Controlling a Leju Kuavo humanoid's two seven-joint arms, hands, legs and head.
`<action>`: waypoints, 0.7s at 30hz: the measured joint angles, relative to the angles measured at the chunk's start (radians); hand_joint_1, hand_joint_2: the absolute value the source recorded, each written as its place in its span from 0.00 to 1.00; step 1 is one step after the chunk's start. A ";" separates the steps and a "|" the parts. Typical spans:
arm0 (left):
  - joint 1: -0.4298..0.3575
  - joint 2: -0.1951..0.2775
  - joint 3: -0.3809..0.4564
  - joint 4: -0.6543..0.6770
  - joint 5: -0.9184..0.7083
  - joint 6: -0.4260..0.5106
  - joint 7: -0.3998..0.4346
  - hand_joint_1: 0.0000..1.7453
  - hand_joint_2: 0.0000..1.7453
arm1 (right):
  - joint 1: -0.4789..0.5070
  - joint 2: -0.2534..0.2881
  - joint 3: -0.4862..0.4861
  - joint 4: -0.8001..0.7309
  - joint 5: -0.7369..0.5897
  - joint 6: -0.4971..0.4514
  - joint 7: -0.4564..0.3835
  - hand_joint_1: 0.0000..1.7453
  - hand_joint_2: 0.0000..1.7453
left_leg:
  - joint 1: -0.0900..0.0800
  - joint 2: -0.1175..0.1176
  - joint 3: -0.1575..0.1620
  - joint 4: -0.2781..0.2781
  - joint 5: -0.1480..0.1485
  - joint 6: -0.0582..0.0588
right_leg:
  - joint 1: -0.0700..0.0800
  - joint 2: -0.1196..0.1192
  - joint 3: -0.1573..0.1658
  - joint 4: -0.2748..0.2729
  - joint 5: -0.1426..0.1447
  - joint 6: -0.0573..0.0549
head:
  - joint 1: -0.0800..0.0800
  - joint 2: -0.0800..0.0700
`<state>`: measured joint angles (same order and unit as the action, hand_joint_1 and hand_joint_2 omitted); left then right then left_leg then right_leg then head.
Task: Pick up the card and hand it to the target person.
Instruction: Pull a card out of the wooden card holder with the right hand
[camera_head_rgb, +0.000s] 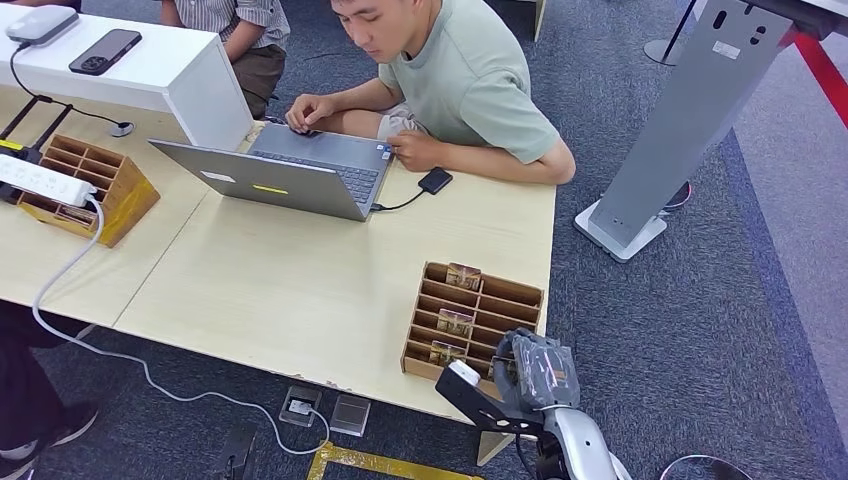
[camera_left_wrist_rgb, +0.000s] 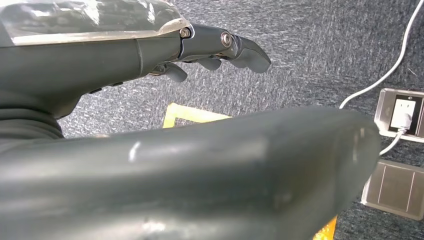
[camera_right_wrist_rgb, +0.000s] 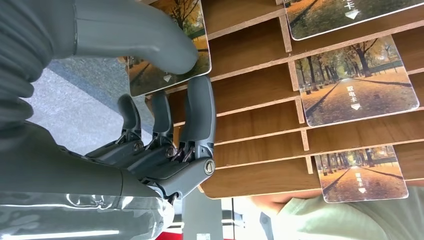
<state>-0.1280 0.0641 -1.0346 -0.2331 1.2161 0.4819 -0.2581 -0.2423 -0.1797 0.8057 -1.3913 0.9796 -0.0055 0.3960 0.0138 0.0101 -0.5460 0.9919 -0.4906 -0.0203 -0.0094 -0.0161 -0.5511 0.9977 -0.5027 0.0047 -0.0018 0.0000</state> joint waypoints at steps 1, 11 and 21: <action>0.000 0.000 0.000 0.000 0.000 0.001 0.000 0.00 0.00 | 0.001 -0.001 0.000 -0.004 0.001 0.001 0.002 0.73 1.00 | 0.000 0.000 0.000 0.000 0.000 0.000 | 0.000 0.000 0.000 0.000 0.000 0.000 | 0.000 0.000; 0.000 0.000 -0.001 0.000 0.000 0.003 0.003 0.00 0.00 | 0.022 -0.023 -0.003 -0.060 0.003 0.006 0.022 0.80 1.00 | 0.000 0.000 -0.001 0.000 0.000 0.000 | 0.000 0.000 0.000 0.000 0.000 0.000 | 0.000 0.000; 0.000 0.000 -0.001 0.000 0.000 0.004 0.008 0.00 0.00 | 0.026 -0.044 -0.042 -0.160 0.018 0.004 0.030 0.83 1.00 | 0.000 0.000 -0.001 0.000 0.000 0.000 | 0.000 0.000 0.000 0.000 0.000 0.000 | 0.000 0.000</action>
<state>-0.1283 0.0641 -1.0353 -0.2331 1.2161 0.4863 -0.2499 -0.2165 -0.2239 0.7640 -1.5510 0.9980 -0.0019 0.4261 0.0138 0.0100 -0.5467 0.9921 -0.4908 -0.0201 -0.0094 -0.0161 -0.5514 0.9976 -0.5026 0.0048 -0.0018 0.0000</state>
